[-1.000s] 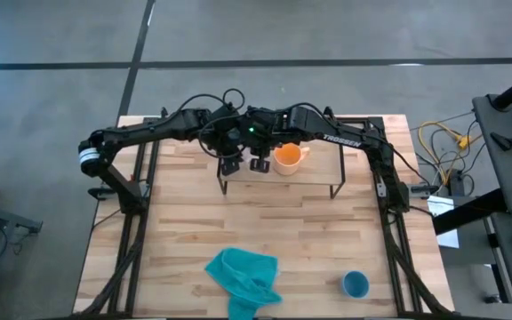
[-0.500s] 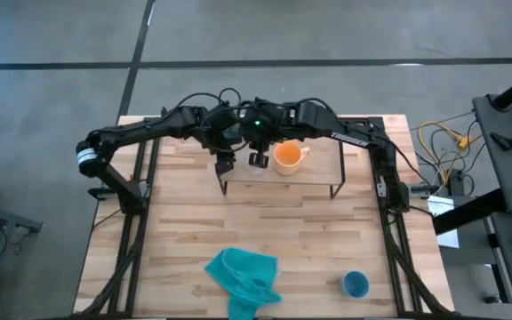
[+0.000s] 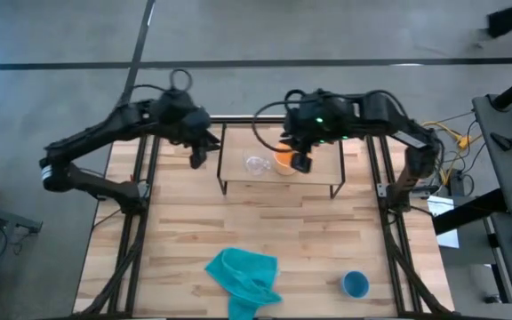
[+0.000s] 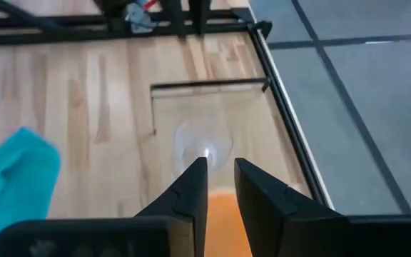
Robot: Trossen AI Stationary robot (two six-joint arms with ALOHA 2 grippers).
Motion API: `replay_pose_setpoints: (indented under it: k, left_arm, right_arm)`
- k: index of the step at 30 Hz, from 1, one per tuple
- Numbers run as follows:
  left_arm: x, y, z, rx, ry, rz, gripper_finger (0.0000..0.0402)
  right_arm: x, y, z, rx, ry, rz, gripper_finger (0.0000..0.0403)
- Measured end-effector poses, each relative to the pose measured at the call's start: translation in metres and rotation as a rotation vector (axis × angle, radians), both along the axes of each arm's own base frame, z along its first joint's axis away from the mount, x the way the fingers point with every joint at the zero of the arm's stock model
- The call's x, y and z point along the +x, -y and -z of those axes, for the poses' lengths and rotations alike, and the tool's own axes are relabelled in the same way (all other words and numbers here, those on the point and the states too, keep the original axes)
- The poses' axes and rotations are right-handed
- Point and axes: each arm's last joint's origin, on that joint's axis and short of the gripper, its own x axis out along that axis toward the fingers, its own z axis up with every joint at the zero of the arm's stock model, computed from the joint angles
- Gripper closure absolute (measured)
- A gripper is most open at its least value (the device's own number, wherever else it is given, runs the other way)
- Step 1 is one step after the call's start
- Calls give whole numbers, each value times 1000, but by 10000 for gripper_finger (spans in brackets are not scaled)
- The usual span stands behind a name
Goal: Stack small to large cups/mugs on shelf
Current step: Put the blue cup on the shelf
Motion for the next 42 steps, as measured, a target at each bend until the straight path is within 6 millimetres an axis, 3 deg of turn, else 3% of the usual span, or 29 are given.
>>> replay_pose_setpoints:
  k: [6,10,18,24,35,42]
  left_arm:
    - [-36,19,-28,14,160,-16,320]
    - [-51,26,-40,19,253,-26,320]
    - [-58,29,-43,29,285,-30,320]
    - [-54,28,-37,22,257,-30,320]
    - [-49,26,-33,9,233,-32,320]
    - [-48,26,-34,9,240,-31,320]
  right_arm:
    - [-29,-19,-1,31,-122,5,338]
    - [-29,-30,7,79,-165,39,337]
    - [-17,-60,45,101,-320,-1,338]
    - [-23,-83,68,124,-407,9,335]
    - [-83,-109,60,196,-337,16,344]
    - [-124,-120,67,137,-140,50,346]
